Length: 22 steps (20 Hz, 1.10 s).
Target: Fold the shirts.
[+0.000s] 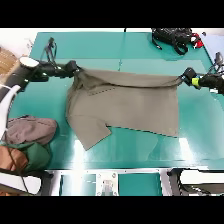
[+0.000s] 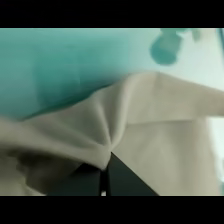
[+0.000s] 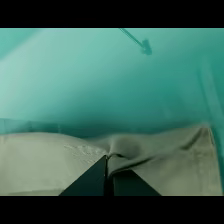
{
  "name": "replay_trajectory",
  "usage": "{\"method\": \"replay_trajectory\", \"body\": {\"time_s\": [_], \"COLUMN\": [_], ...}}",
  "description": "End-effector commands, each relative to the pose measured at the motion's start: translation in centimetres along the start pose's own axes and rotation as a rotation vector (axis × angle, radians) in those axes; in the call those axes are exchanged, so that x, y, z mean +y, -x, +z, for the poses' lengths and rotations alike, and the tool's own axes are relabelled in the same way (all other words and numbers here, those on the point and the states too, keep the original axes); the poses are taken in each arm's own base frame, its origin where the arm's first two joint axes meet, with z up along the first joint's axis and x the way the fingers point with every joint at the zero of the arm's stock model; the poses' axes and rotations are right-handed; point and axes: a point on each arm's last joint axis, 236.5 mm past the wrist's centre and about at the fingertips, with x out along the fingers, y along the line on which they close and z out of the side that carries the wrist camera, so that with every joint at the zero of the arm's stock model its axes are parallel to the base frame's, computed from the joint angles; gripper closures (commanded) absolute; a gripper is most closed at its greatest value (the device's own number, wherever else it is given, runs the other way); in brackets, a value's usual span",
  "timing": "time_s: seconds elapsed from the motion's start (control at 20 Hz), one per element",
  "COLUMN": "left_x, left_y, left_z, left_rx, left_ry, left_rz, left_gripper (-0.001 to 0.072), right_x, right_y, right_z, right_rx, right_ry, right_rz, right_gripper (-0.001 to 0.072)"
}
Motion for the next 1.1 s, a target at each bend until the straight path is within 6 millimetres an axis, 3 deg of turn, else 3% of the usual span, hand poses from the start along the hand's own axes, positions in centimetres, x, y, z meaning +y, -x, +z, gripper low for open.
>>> {"method": "replay_trajectory", "body": {"time_s": [0.0,0.05,0.1,0.15,0.35,0.45,0.55,0.6,0.65,0.8,0.95,1.05], "left_x": [4.6,4.8,4.8,4.3,2.7,2.9,3.4,3.7,4.0,3.9,3.7,3.6], "left_y": [-2.6,-2.4,-2.2,-1.8,2.7,5.2,6.6,6.9,7.0,7.2,7.3,7.3], "left_z": [0.9,1.2,1.5,1.6,2.2,2.1,1.3,0.8,0.4,-0.2,-0.6,-0.6], "left_rx": [-0.085,-0.095,-0.094,-0.076,0.048,0.096,0.142,0.163,0.181,0.206,0.223,0.224], "left_ry": [0.042,0.037,0.033,0.03,0.023,0.051,0.067,0.063,0.058,0.054,0.054,0.053], "left_rz": [0.099,0.105,0.104,0.081,-0.058,-0.098,-0.121,-0.116,-0.109,-0.113,-0.123,-0.124], "left_gripper": [0.0683,0.0607,0.0233,-0.0005,0.0005,0.0004,0.0004,0.0004,0.0004,0.0004,0.0004,0.0004], "right_x": [-3.1,-3.4,-3.7,-4.1,-7.6,-10.6,-13.1,-13.9,-14.3,-14.4,-14.2,-13.9], "right_y": [-2.7,-2.6,-2.3,-1.7,4.5,8.3,11.2,12.1,12.6,12.6,11.7,11.1], "right_z": [-1.2,-1.0,-0.7,-0.4,-1.4,-4.1,-8.2,-10.9,-13.5,-20.9,-25.6,-27.4], "right_rx": [0.026,0.02,0.015,0.021,0.164,0.255,0.355,0.42,0.489,0.663,0.73,0.754], "right_ry": [-0.04,-0.041,-0.042,-0.031,-0.023,-0.078,-0.145,-0.184,-0.223,-0.311,-0.352,-0.348], "right_rz": [-0.047,-0.051,-0.055,-0.063,-0.112,-0.183,-0.237,-0.247,-0.244,-0.23,-0.231,-0.233], "right_gripper": [0.0694,0.0692,0.056,0.0394,0.0386,0.0384,0.0378,0.0336,0.0304,0.0305,0.0305,0.0305]}}
